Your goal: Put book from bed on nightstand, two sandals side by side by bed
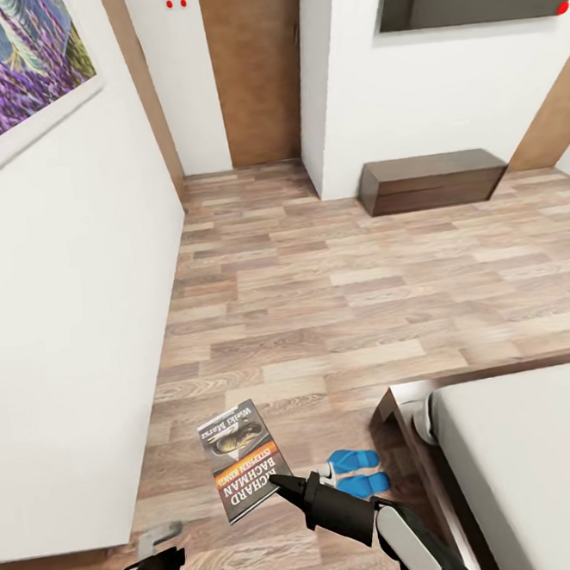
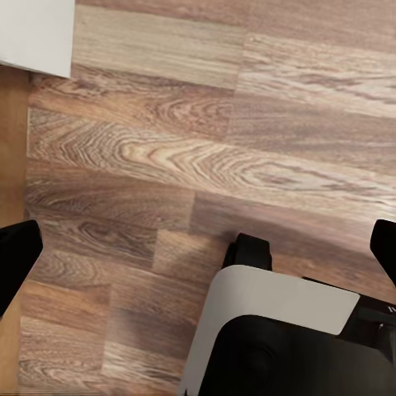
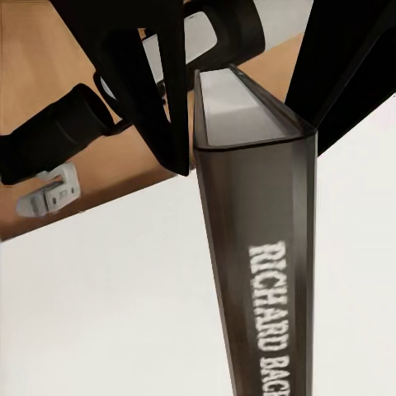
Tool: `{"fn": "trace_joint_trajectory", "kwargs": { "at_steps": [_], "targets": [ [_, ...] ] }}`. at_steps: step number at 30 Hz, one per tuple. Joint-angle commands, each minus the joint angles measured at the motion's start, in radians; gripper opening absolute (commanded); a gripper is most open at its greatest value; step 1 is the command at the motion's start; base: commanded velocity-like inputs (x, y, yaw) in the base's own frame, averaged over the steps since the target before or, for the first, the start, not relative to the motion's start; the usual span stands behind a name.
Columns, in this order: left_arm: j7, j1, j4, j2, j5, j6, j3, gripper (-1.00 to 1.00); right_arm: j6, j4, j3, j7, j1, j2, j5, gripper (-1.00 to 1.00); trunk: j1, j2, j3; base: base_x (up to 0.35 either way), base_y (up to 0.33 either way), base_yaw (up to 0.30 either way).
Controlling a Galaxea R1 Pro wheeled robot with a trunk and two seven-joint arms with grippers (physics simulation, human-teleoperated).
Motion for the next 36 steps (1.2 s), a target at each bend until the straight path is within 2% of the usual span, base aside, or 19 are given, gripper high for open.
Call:
{"fn": "trace_joint_trajectory", "kwargs": {
  "at_steps": [1,16,22,27,29,31,36],
  "targets": [
    [0.001,-0.001,0.001,0.000,0.003,-0.003,0.003,1.00,0.008,0.000,0.000,-0.001,0.000,0.000,-0.010,-1.00,0.000,-0.001,-0.001,0.000,0.005,0.291],
    [0.001,-0.001,0.001,0.000,0.003,-0.004,0.003,1.00,0.004,-0.001,0.000,-0.001,0.000,0.000,-0.009,-1.00,0.000,-0.001,-0.001,0.000,0.001,0.291],
    [0.001,-0.001,0.001,0.000,0.003,-0.004,0.003,1.00,-0.044,0.007,0.001,-0.003,0.000,-0.001,0.007,-1.00,0.000,-0.001,-0.001,0.000,0.000,0.291],
    [0.001,-0.001,0.001,0.000,0.003,-0.004,0.003,1.00,-0.089,0.086,-0.005,-0.003,0.000,-0.004,0.071,-1.00,0.000,-0.001,-0.001,0.000,0.000,0.289],
    [0.001,-0.001,0.001,0.000,0.002,-0.004,0.003,1.00,-0.114,0.136,-0.008,-0.003,0.000,-0.012,0.102,-1.00,0.000,-0.001,-0.001,0.000,0.000,0.286],
    [0.001,-0.001,0.001,0.000,0.003,-0.004,0.003,1.00,-0.130,0.166,-0.008,-0.003,0.000,-0.021,0.110,-1.00,0.000,-0.001,-0.001,0.000,0.000,0.285],
    [0.001,-0.001,0.001,0.000,0.002,-0.004,0.003,1.00,-0.204,0.312,-0.009,-0.004,0.000,-0.056,0.124,-1.00,0.000,-0.001,-0.001,0.000,0.000,0.285]
  ]
}}
